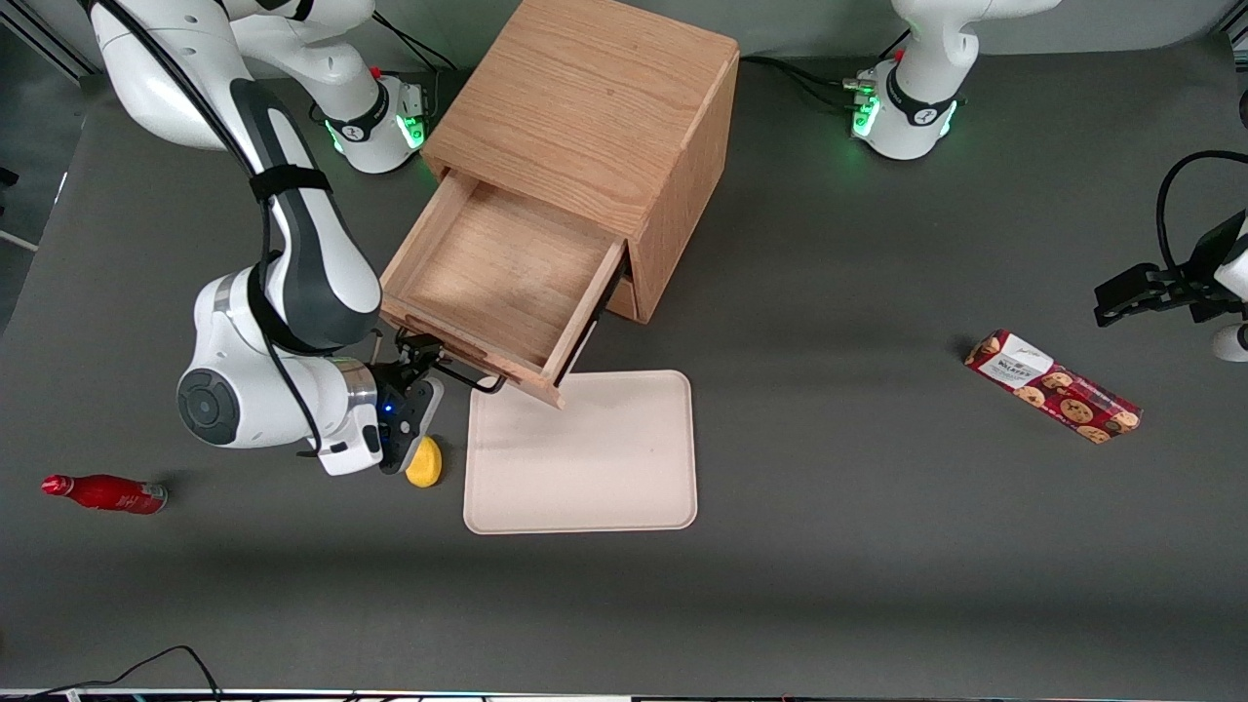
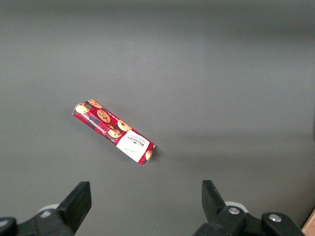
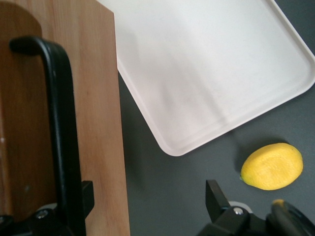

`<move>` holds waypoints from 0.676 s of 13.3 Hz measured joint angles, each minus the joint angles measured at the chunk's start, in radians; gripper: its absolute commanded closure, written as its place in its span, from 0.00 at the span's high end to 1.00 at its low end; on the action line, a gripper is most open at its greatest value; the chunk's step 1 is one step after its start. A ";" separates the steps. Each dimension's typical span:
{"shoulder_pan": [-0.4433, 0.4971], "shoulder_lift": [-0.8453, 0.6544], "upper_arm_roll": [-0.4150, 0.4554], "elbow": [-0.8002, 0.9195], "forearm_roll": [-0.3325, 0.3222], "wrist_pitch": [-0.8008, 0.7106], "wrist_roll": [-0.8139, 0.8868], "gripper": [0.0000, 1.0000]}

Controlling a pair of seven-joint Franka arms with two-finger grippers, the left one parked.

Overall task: Open upper drawer
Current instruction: 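Keep pulling the drawer handle to extend the drawer further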

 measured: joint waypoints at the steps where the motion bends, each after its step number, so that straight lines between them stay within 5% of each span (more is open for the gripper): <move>1: -0.004 0.000 0.000 0.001 0.000 -0.001 -0.001 1.00; 9: -0.003 0.012 -0.002 0.023 0.009 -0.004 -0.015 1.00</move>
